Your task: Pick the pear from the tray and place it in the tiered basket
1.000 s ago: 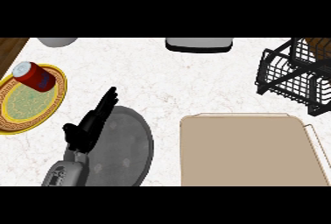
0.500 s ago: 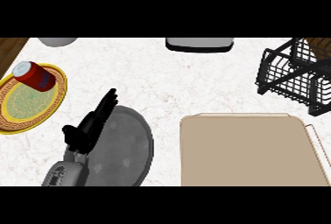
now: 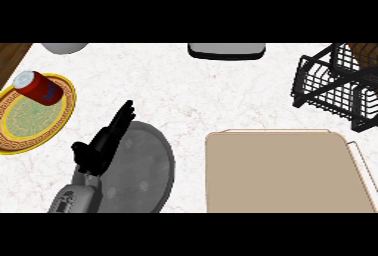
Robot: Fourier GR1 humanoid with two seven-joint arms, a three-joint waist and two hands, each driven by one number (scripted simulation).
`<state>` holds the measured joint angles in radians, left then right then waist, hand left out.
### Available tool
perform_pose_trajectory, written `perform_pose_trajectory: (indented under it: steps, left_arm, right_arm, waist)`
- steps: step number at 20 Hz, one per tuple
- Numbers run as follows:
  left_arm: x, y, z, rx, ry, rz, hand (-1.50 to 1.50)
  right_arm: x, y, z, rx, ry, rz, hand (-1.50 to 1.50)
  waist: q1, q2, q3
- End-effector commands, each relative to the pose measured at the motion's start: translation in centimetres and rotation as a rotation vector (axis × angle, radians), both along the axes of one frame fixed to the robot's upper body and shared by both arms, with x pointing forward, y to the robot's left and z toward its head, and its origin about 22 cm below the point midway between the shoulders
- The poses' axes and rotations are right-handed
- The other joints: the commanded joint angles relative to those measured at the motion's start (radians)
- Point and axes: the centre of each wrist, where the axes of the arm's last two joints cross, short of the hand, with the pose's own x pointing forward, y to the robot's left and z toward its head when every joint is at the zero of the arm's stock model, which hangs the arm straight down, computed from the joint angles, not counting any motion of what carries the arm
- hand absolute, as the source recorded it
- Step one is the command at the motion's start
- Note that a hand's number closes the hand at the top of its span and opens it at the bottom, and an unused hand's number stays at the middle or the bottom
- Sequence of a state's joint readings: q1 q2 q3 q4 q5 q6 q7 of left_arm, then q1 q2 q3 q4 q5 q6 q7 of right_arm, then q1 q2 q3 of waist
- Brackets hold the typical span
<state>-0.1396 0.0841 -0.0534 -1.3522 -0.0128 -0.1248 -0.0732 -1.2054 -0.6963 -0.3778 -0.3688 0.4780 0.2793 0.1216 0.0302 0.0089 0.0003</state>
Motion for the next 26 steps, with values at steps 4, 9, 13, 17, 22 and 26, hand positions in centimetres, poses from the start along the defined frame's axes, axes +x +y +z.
perform_pose_trajectory:
  steps: [4,9,13,17,22,26]
  left_arm:
    - [0.4,1.3,-0.4,0.007,-0.014,0.021,0.00]
    - [-0.5,1.0,-0.1,0.009,-0.006,0.016,0.00]
    - [-0.9,0.2,0.1,0.019,0.012,0.016,0.00]
    - [0.0,0.4,0.4,0.012,0.002,0.005,0.00]
    - [-0.5,0.0,0.1,-0.011,-0.011,0.018,0.00]
    - [-1.2,1.9,-0.8,0.013,0.002,0.024,0.00]
  right_arm:
    - [0.6,0.3,-1.9,0.284,0.225,-0.040,-1.50]
    - [-0.5,-1.9,-0.7,0.388,0.113,-0.089,-1.50]
    - [-1.3,-3.1,0.6,0.324,-0.019,-0.241,-1.50]
    - [-3.8,-6.7,2.0,0.233,-0.172,-0.473,-1.50]
    - [-7.8,-11.9,2.9,0.240,-0.371,-0.653,-1.50]
    - [-12.0,-16.0,3.3,0.365,-0.469,-0.646,-1.50]
  waist:
    - [-0.012,-0.002,0.000]
    - [-0.007,0.000,0.000]
    - [-0.008,-0.002,0.000]
    - [-0.006,0.005,0.001]
    - [-0.002,0.008,0.003]
    - [-0.022,-0.002,0.002]
